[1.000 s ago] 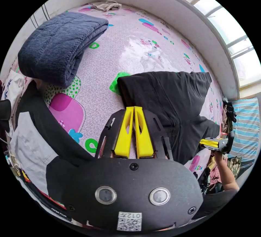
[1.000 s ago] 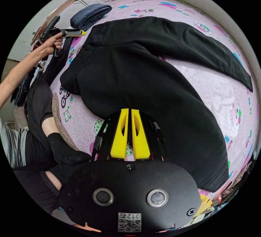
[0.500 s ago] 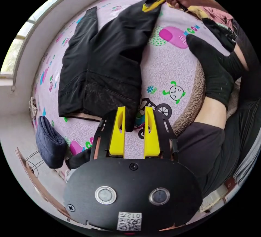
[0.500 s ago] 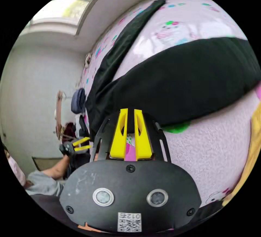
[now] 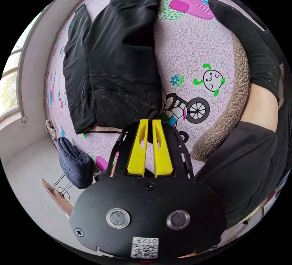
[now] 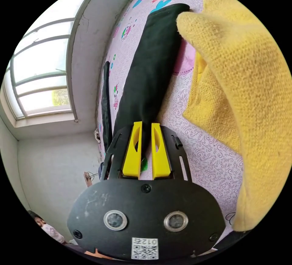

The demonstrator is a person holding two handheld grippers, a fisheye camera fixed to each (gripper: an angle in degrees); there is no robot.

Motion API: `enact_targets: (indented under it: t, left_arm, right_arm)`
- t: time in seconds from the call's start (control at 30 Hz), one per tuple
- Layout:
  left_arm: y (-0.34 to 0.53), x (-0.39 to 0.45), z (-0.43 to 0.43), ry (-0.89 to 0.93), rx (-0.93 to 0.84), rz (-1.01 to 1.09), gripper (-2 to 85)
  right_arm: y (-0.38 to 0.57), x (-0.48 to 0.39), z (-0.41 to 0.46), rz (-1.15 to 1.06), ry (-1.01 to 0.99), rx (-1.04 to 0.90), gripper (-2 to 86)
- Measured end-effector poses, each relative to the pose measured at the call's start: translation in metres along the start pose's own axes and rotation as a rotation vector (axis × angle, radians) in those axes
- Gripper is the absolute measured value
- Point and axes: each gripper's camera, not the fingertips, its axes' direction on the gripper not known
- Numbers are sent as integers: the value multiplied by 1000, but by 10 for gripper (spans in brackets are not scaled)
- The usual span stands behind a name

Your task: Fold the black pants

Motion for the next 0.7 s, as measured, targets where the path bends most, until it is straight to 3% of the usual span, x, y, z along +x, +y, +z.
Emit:
enact_targets:
  t: [0.13,0.27,0.47,0.63,0.7]
  left_arm:
    - [11,-17,-10,56,-35,80,5]
    - [24,-50,-43,231,4,110,4]
    - [24,-59,-44,464,-11,191,10]
    - [31,-85,-32,642,-11,28,32]
    - [59,-123,-34,710,40,-160,42]
  right_arm:
    - [-47,-41,-19,-87,128,-9,15]
    - [-80,-97,-28,-238,264,-72,9]
    - [-73,-35,-6,-211,347,-84,16]
    - [-54,41,8,-198,411,-91,41]
    - [-38,48,-5,-260,471,-25,45]
